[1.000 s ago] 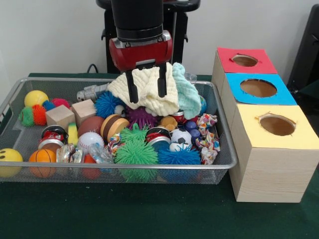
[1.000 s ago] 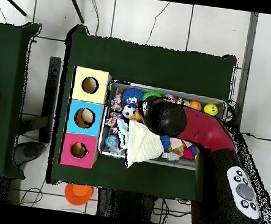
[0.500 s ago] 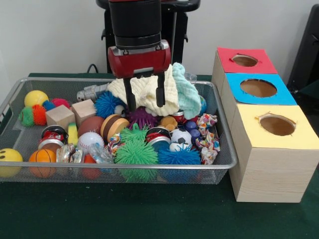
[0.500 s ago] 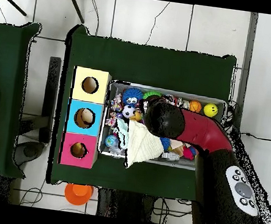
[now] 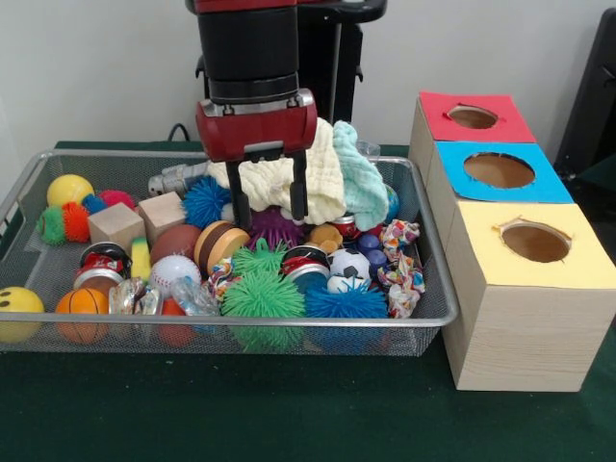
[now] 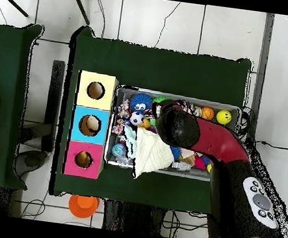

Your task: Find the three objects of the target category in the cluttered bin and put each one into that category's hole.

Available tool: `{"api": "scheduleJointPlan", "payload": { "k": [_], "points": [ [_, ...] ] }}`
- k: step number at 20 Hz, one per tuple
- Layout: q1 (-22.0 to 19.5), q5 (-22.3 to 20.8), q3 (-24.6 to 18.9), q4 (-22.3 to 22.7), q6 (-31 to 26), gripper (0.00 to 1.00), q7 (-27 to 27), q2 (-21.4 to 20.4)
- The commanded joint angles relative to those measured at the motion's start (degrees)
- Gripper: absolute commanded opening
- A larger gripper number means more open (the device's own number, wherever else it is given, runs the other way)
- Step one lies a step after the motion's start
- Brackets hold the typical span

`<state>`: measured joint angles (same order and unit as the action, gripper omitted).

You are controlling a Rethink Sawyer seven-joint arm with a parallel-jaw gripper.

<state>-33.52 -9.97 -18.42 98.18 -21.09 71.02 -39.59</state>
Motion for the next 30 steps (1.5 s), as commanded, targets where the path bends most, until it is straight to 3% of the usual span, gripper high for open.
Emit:
{"api": "scheduleJointPlan", "payload": {
  "k": [1,16,30],
  "points": [
    [-2.2,3.1,-5.7,5.7,-1.1,1.0,8.2,3.4],
    [-5.7,4.2,-10.2,7.6,-1.3,1.0,7.0,5.8],
    [-3.1,0.3,-5.9,7.1,2.8,1.0,7.7,9.3]
  ]
}}
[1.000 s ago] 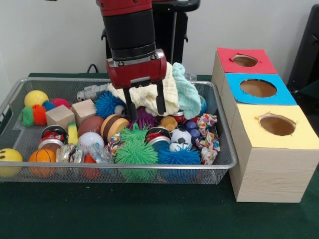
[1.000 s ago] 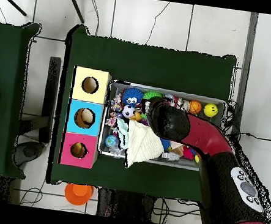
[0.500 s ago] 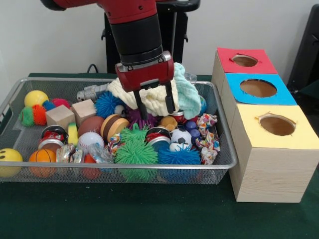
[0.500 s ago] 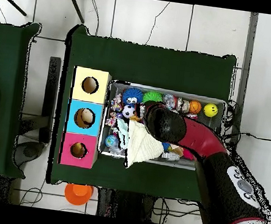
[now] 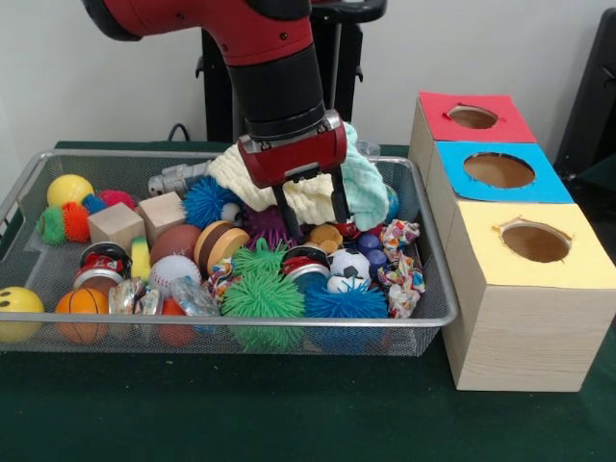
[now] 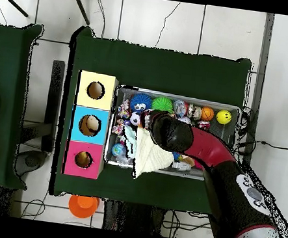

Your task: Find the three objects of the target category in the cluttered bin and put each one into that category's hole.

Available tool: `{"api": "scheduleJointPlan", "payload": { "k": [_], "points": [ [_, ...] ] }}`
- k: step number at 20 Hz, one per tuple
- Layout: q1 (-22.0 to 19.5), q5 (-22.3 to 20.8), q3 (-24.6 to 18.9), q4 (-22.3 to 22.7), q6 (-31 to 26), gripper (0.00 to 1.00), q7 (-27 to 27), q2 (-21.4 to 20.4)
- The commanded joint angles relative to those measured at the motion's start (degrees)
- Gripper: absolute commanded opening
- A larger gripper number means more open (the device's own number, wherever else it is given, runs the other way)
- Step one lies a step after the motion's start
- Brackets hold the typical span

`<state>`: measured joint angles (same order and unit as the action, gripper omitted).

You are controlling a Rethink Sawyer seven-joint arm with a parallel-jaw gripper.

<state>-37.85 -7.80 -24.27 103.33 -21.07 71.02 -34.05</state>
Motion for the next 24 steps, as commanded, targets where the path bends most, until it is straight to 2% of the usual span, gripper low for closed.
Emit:
{"api": "scheduleJointPlan", "payload": {
  "k": [1,6,18,24],
  "points": [
    [1.6,-2.2,0.6,1.7,2.5,1.0,7.7,3.9],
    [2.5,-2.9,2.0,1.5,2.9,1.0,7.5,5.1],
    [8.0,-3.4,9.2,-2.9,-6.1,1.0,5.8,5.5],
    [10.3,-3.6,11.9,-4.6,-8.4,1.0,5.6,5.7]
  ]
}}
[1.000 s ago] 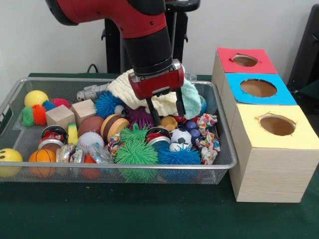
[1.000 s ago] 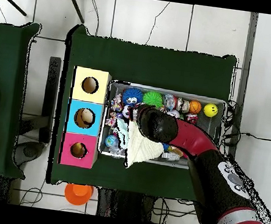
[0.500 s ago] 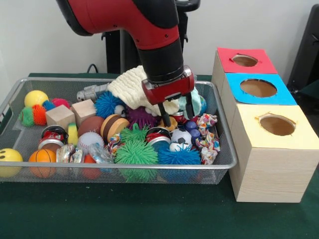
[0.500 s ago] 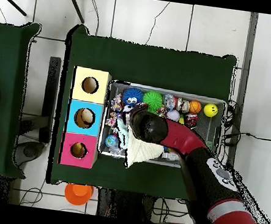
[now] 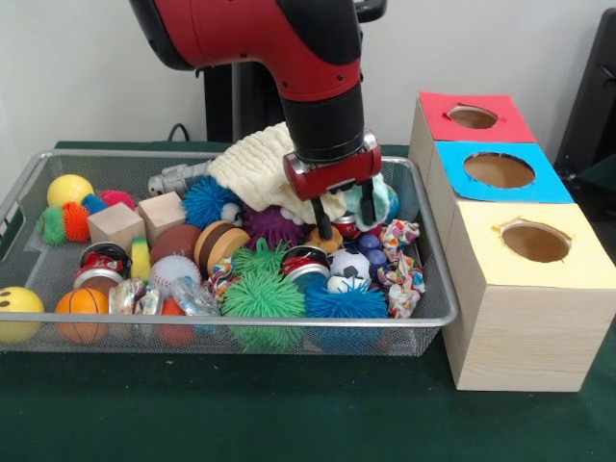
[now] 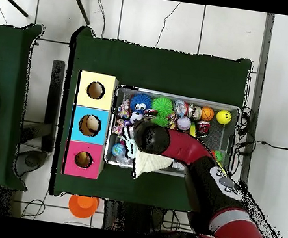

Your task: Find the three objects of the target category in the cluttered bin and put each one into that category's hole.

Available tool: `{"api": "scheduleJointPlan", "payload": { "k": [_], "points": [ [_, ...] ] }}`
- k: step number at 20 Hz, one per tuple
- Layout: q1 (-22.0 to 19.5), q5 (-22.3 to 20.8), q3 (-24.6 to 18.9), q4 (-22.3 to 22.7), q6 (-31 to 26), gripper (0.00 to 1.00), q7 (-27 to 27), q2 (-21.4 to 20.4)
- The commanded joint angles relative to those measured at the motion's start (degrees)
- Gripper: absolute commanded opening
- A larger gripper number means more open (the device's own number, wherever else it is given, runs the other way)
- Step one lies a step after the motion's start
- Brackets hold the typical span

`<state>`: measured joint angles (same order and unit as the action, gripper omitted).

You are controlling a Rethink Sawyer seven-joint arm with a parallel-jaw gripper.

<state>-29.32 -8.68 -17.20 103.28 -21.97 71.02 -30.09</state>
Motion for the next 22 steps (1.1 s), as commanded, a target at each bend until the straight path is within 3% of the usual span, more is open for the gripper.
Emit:
{"api": "scheduleJointPlan", "payload": {
  "k": [1,22],
  "points": [
    [2.1,-2.7,5.2,-4.7,-7.7,1.0,5.6,1.7],
    [4.0,-3.9,8.8,-5.1,2.1,1.0,6.8,2.0]
  ]
}}
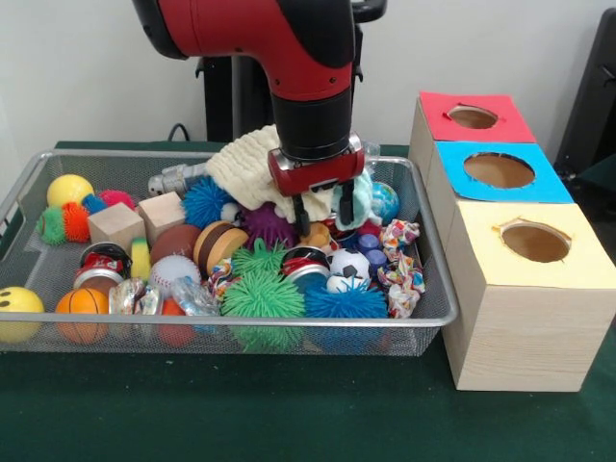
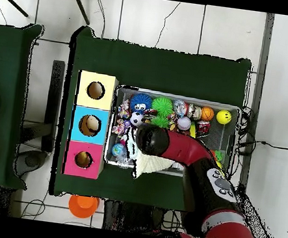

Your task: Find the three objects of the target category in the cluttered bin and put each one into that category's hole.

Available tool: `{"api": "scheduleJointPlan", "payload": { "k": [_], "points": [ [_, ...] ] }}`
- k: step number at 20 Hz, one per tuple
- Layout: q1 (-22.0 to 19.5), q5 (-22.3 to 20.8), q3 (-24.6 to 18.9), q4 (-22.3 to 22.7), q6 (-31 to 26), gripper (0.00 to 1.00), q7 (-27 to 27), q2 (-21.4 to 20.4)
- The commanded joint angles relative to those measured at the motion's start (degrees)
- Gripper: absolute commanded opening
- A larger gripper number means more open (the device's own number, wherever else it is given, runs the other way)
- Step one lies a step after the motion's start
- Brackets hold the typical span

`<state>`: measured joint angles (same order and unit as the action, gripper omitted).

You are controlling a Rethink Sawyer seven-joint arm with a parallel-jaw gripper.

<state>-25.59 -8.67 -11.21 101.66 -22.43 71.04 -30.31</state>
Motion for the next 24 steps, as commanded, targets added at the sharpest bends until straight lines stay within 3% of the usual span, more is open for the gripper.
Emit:
{"api": "scheduleJointPlan", "payload": {
  "k": [1,10,20,24],
  "points": [
    [0.2,-3.9,2.7,-3.5,3.1,1.0,6.9,2.5],
    [1.1,-3.8,3.1,-3.9,11.9,1.0,8.9,5.6],
    [-3.7,-2.0,-4.6,-3.4,6.6,1.0,4.0,12.3],
    [-3.6,-2.0,-4.9,-3.6,5.2,1.0,4.2,12.5]
  ]
}}
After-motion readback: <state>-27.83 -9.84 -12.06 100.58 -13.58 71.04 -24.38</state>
